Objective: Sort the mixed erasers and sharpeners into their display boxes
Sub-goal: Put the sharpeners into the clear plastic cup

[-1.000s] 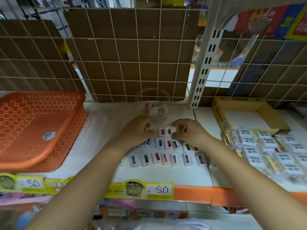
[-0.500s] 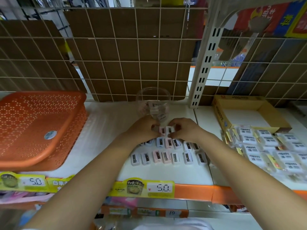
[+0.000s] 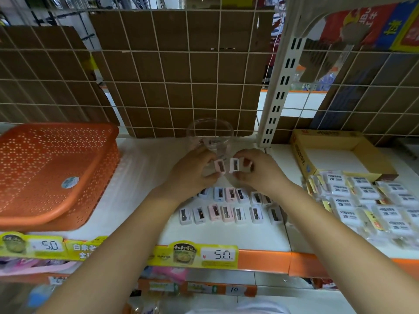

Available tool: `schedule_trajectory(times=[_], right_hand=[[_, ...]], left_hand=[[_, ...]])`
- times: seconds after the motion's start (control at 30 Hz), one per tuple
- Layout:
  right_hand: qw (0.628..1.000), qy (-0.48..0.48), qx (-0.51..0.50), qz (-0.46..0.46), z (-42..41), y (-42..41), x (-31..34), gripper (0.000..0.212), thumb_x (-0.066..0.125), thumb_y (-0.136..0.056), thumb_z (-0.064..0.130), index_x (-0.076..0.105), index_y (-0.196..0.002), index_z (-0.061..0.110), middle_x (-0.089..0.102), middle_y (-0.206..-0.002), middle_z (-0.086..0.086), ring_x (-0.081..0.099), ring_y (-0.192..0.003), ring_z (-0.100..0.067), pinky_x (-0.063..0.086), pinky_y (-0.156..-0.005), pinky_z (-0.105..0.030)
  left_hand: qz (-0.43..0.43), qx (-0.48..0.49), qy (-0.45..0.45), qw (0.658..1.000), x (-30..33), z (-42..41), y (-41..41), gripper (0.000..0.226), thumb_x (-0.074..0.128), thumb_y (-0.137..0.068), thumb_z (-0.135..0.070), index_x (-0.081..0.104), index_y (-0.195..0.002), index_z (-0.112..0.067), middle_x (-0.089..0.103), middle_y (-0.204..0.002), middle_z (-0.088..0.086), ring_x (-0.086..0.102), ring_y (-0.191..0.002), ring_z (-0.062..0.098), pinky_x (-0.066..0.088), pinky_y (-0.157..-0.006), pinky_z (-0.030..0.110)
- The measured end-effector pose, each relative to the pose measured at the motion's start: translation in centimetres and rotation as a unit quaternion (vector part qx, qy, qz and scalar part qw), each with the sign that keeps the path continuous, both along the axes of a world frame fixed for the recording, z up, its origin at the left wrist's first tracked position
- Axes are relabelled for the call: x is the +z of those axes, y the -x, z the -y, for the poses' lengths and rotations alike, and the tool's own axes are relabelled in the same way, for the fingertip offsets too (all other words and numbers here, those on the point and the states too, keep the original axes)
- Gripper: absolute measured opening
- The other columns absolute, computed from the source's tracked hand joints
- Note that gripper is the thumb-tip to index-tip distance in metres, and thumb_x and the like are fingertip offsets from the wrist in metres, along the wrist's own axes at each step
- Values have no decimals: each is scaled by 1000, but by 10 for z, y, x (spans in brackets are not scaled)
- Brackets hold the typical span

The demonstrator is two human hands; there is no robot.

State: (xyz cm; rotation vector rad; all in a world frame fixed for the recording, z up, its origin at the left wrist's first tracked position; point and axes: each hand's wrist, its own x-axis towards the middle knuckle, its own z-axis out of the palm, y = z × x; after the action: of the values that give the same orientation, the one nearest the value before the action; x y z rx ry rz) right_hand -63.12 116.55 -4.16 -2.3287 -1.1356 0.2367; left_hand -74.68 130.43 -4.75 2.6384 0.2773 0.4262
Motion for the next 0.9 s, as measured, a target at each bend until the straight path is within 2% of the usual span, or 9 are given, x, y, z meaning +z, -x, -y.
schedule_trajectory(times=[0.1, 0.2, 0.33, 0.4, 0.5, 0.6, 0.67, 0.73, 0.9], right_hand=[[998, -65, 7, 17, 12, 13, 14, 40, 68, -79, 23, 56, -117, 25, 50, -95, 11, 41, -68, 3, 27, -57, -10], [995, -95, 16, 30, 23, 27, 23, 38, 69, -78, 22, 56, -113, 25, 45, -82, 19, 42, -64, 3, 29, -55, -10], [994, -97, 25, 39, 28, 35, 28, 37, 69, -77, 19, 56, -111, 25, 42, -79, 22, 42, -63, 4, 31, -54, -10], [993, -103, 27, 43, 28, 35, 29, 37, 70, -77, 20, 56, -111, 24, 43, -79, 21, 43, -62, 3, 31, -54, -10], [991, -118, 29, 47, 23, 29, 32, 35, 70, -77, 21, 57, -109, 25, 44, -79, 21, 42, -63, 4, 30, -54, -11], [991, -122, 18, 47, 7, 13, 38, 36, 68, -80, 22, 58, -114, 22, 43, -82, 24, 42, -69, 6, 30, -59, -12], [992, -117, 19, 35, -8, 0, 41, 36, 67, -81, 24, 59, -116, 20, 54, -92, 15, 50, -79, -2, 34, -67, -16], [994, -102, 24, 28, -24, -11, 42, 33, 65, -84, 24, 60, -116, 18, 61, -103, 3, 52, -86, -7, 37, -73, -20], [997, -72, 37, 14, -43, -22, 41, 29, 58, -89, 24, 60, -117, 15, 65, -105, -4, 59, -89, -12, 41, -74, -21]], left_hand=[[62, 6, -17, 998, 11, 4, 13, 33, 64, -83, -25, 57, -114, -16, 46, -115, -9, 40, -95, 3, 37, -78, 18], [107, 13, -24, 994, 16, 4, 23, 31, 66, -81, -27, 60, -108, -12, 46, -106, -8, 42, -94, 5, 37, -72, 14], [133, -1, -33, 991, 19, 8, 32, 41, 51, -77, -38, 62, -104, -9, 43, -100, -8, 34, -88, -5, 33, -69, 5], [138, -3, -27, 990, 21, 9, 34, 40, 53, -77, -37, 62, -104, -9, 43, -99, -8, 35, -85, -6, 34, -70, 3], [141, 21, -9, 990, 29, 8, 34, 29, 66, -80, -25, 62, -106, -11, 45, -100, -8, 39, -80, -4, 32, -68, 4], [145, 48, 0, 988, 40, -1, 24, 29, 65, -82, -21, 60, -110, -13, 45, -102, -7, 46, -86, 6, 37, -70, 13], [142, 64, 7, 988, 42, -13, 9, 30, 64, -83, -19, 60, -111, -12, 49, -103, 0, 49, -91, 12, 40, -71, 20], [117, 81, 3, 990, 40, -25, -8, 30, 64, -84, -20, 60, -113, -11, 52, -106, 5, 48, -91, 10, 36, -70, 19], [61, 86, 38, 994, 31, -46, -28, 37, 65, -85, -25, 58, -120, -13, 54, -108, 9, 55, -98, 19, 41, -78, 26]])
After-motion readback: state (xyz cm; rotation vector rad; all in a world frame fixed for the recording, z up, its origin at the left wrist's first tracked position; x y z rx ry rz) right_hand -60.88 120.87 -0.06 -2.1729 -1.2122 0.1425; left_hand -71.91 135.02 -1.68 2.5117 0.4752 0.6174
